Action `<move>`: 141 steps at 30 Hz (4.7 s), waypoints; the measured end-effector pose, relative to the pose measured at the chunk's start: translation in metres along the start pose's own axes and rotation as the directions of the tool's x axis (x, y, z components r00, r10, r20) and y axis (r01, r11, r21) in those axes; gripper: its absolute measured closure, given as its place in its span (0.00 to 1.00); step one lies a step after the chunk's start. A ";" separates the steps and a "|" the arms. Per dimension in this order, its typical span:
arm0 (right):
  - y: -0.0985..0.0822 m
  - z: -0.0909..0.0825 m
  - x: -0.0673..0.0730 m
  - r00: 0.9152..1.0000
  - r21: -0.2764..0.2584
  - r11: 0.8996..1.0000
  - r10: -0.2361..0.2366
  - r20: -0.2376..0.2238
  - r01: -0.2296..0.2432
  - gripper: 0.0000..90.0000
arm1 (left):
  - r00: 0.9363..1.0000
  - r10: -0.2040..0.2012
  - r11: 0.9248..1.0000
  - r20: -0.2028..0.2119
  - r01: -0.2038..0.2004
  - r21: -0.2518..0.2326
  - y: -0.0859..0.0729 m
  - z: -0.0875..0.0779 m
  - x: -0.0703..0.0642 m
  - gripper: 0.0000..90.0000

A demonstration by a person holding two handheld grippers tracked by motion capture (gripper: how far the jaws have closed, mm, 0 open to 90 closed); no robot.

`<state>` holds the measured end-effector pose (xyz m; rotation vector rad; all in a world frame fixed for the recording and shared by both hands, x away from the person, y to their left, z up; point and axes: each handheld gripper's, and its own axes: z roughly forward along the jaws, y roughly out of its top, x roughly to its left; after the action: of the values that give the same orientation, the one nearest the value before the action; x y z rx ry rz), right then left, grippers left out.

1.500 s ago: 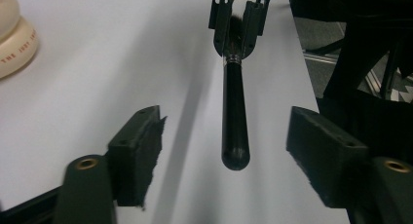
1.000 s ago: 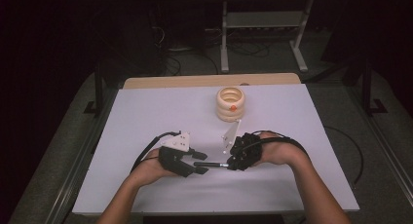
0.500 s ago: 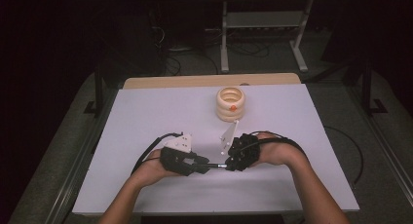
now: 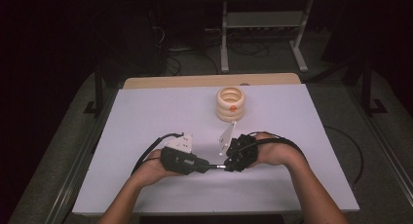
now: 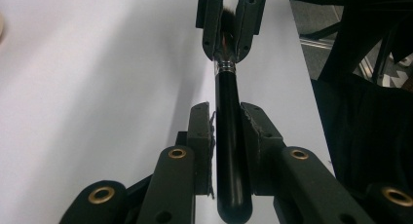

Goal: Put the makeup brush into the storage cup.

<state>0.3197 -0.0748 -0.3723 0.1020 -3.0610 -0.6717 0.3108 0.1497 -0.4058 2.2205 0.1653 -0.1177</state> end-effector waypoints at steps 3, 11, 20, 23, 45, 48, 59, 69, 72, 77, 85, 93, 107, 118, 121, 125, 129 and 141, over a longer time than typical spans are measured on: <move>0.000 0.000 0.001 1.000 0.003 1.000 0.007 -0.002 -0.007 0.85 | 1.000 -0.002 1.000 0.005 0.002 0.004 0.000 0.001 0.000 0.85; 0.001 0.002 0.000 1.000 0.006 1.000 -0.006 -0.002 0.006 0.85 | 1.000 0.012 1.000 0.001 -0.012 0.025 0.000 0.002 0.000 0.87; 0.002 0.002 0.001 1.000 0.005 1.000 -0.004 -0.007 0.004 0.85 | 1.000 -0.006 0.999 0.019 0.005 0.036 0.000 0.002 0.000 0.87; 0.001 0.002 0.001 1.000 0.001 1.000 -0.004 -0.011 0.004 0.85 | 1.000 -0.005 1.000 0.015 0.005 0.030 0.001 0.002 -0.002 0.87; -0.007 -0.009 -0.003 0.998 -0.180 0.982 0.042 -0.040 -0.048 0.54 | 1.000 -0.013 1.000 0.019 0.013 -0.027 -0.001 -0.009 0.002 0.88; -0.010 -0.012 -0.003 0.998 -0.221 0.973 0.061 -0.030 -0.066 0.52 | 0.999 -0.026 0.998 0.020 0.027 -0.050 -0.002 -0.013 0.003 0.88; -0.014 -0.021 -0.008 0.997 -0.355 0.932 0.071 -0.019 -0.073 0.47 | 0.998 -0.038 0.985 0.042 0.044 -0.166 -0.008 -0.018 0.006 0.88; -0.013 -0.022 -0.009 0.997 -0.373 0.925 0.075 -0.019 -0.077 0.50 | 0.998 -0.031 0.979 0.057 0.041 -0.199 -0.010 -0.018 0.006 0.88; -0.013 -0.022 -0.010 0.997 -0.375 0.924 0.078 -0.016 -0.079 0.55 | 0.997 -0.036 0.975 0.062 0.049 -0.217 -0.012 -0.019 0.007 0.88; -0.013 -0.022 -0.011 0.996 -0.377 0.922 0.083 -0.039 -0.091 0.63 | 0.997 -0.037 0.971 0.064 0.051 -0.233 -0.013 -0.021 0.008 0.88; -0.013 -0.020 -0.012 0.995 -0.364 0.927 0.075 -0.063 -0.093 0.75 | 0.997 -0.034 0.971 0.075 0.051 -0.235 -0.013 -0.021 0.008 0.88; -0.013 -0.019 -0.011 0.995 -0.359 0.930 0.058 -0.077 -0.082 0.83 | 0.997 -0.031 0.971 0.076 0.048 -0.235 -0.013 -0.022 0.008 0.88; -0.012 -0.017 -0.011 0.996 -0.330 0.941 0.050 -0.079 -0.074 0.84 | 0.997 -0.031 0.976 0.073 0.046 -0.214 -0.014 -0.018 0.009 0.79; -0.005 -0.014 -0.013 0.996 -0.216 0.975 0.046 -0.074 -0.061 0.84 | 0.999 -0.033 0.986 0.022 0.037 -0.162 -0.010 -0.017 0.007 0.59; -0.001 -0.016 -0.012 0.997 -0.182 0.982 0.044 -0.071 -0.056 0.84 | 1.000 -0.030 0.989 0.002 0.030 -0.143 -0.009 -0.017 0.006 0.57; 0.005 -0.020 -0.014 0.998 -0.143 0.989 0.033 -0.059 -0.041 0.84 | 0.999 -0.030 0.994 -0.022 0.028 -0.110 -0.002 -0.014 0.002 0.57; 0.009 -0.022 -0.014 0.998 -0.103 0.994 0.030 -0.059 -0.036 0.84 | 0.998 -0.045 0.994 -0.040 0.041 -0.099 0.001 -0.011 -0.001 0.57; 0.018 -0.014 -0.014 0.998 -0.025 1.000 0.007 -0.061 -0.009 0.84 | 0.998 -0.018 1.000 -0.065 0.018 0.006 0.010 0.002 -0.006 0.60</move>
<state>0.3332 -0.0628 -0.3521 0.1083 -2.9922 -0.6930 0.3064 0.1420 -0.3986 2.2312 0.2210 -0.0564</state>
